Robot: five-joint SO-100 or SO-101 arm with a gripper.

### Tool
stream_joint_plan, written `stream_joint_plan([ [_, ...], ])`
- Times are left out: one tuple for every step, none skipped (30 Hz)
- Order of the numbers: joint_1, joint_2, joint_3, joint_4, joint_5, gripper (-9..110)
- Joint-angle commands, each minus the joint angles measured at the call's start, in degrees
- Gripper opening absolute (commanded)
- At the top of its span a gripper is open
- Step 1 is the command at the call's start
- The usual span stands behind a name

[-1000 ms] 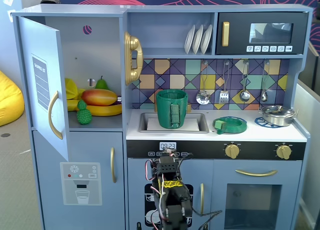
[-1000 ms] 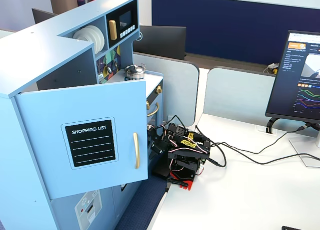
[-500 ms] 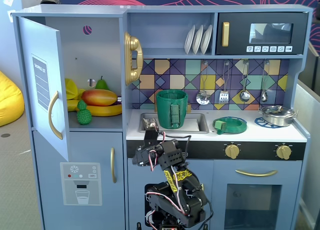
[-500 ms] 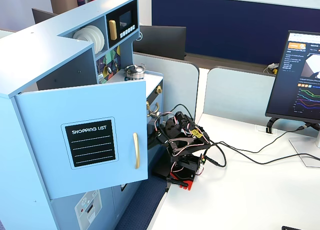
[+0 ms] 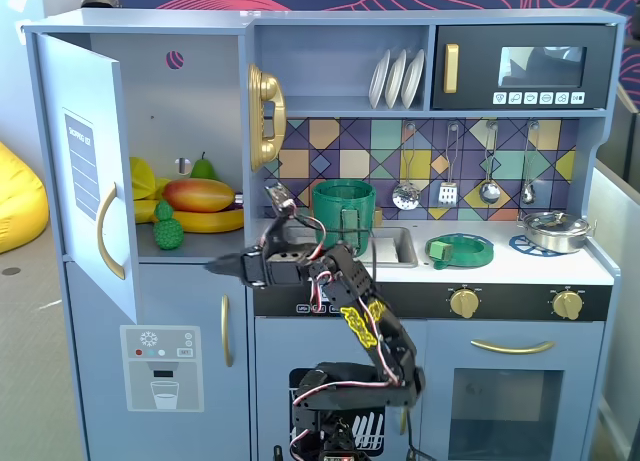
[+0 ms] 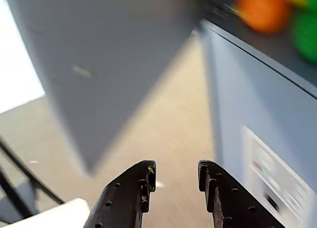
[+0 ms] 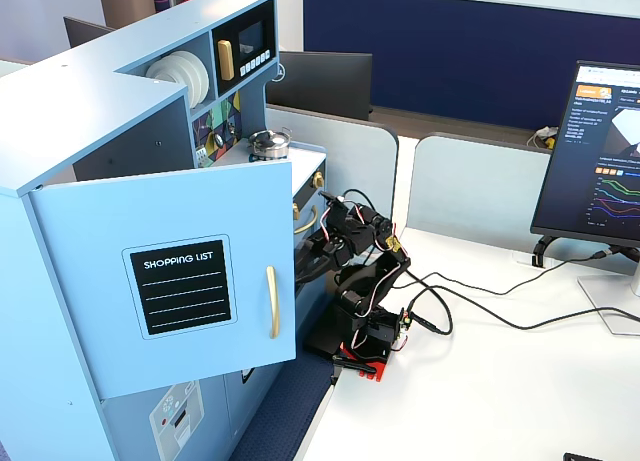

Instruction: Close the left cabinet door

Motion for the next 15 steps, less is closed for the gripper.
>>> stream_joint_plan([
  [-8.88,-4.75,-6.15,-6.06,-3.6,0],
  [-10.72,-5.45,-6.59,-6.68,-4.92,0],
  [-12.57,-5.89,-6.68,-7.91,-6.33,0],
  [-14.33,-6.42,-6.68,-9.32,-7.21,0],
  [-16.0,-7.12,-7.03,-10.11,-8.09,0],
  [-17.4,-8.0,-7.47,-10.72,-9.05,0],
  [-18.46,-8.96,-8.09,-11.43,-10.11,0],
  [-19.34,-10.02,-8.88,-12.04,-10.81,0],
  [-20.13,-11.16,-9.76,-12.83,-11.25,0],
  [-20.74,-12.39,-10.81,-13.27,-11.95,0],
  [-21.27,-13.71,-12.04,-13.8,-12.74,0],
  [-21.88,-14.94,-13.1,-14.59,-13.45,0],
  [-22.5,-16.35,-14.33,-14.85,-14.33,0],
  [-22.94,-17.58,-15.38,-15.03,-15.03,0],
  [-23.47,-18.54,-15.91,-15.73,-15.56,0],
])
